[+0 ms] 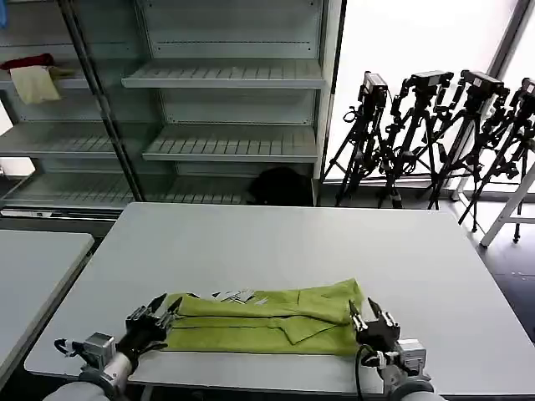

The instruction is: Fold and organize the clothes.

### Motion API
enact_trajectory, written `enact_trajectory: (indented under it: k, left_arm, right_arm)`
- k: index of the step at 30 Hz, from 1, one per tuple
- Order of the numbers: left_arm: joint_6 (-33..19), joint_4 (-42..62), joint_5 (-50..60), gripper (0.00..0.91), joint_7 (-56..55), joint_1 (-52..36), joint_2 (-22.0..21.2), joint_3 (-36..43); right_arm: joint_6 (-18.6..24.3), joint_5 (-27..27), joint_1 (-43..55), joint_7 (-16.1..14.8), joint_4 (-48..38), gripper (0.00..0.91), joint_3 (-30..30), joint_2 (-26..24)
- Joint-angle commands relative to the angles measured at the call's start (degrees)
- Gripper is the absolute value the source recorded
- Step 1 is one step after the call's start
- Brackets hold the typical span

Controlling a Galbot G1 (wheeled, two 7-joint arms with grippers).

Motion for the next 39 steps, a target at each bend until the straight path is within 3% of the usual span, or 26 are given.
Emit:
enact_trajectory:
  k: [1, 16, 17, 19, 20, 21, 22, 39]
  left_arm:
    - [-7.23, -0.03, -4.07, 0.907, -13.32, 2.96, -8.32, 2.94]
    - [-7.98, 6.69, -0.38, 0.907, -13.12, 1.54, -9.19, 5.6]
    - [-7.98, 6.96, -0.21, 0.877, -13.09, 1.55, -9.16, 5.73]
    - [-7.99, 7.45, 0.44, 0.756, -12.67, 1.63, -9.13, 5.87]
    - [-7.96, 7.45, 0.39, 0.443, -12.5, 1.73, -9.17, 5.87]
    - [-7.9, 7.46, 0.58, 0.06, -12.19, 1.83, -9.19, 5.86]
    - [-8.0, 7.61, 0.59, 0.01, -12.12, 1.89, -9.08, 5.95]
    - [-13.75, 5.52, 1.12, 0.0, -7.62, 3.59, -8.88, 7.4]
  right_arm:
    - [2.09, 18.24, 4.41, -1.06, 4.58, 0.907, 8.08, 0.62]
    - [0.05, 18.99, 5.59, -1.75, 5.52, 0.907, 8.04, 1.25]
    - [0.01, 18.89, 5.77, -1.78, 5.26, 0.907, 8.09, 1.28]
    - [-0.01, 18.85, 6.17, -1.51, 4.86, 0.907, 8.11, 1.28]
    - [0.0, 18.81, 6.29, -1.52, 4.64, 0.907, 8.18, 1.29]
    - [-0.01, 18.73, 6.4, -1.46, 4.41, 0.907, 8.23, 1.24]
    - [-0.07, 18.7, 6.52, -1.33, 4.19, 0.907, 8.23, 1.19]
    - [-0.79, 17.95, 7.86, -0.87, 2.45, 0.907, 8.14, 1.13]
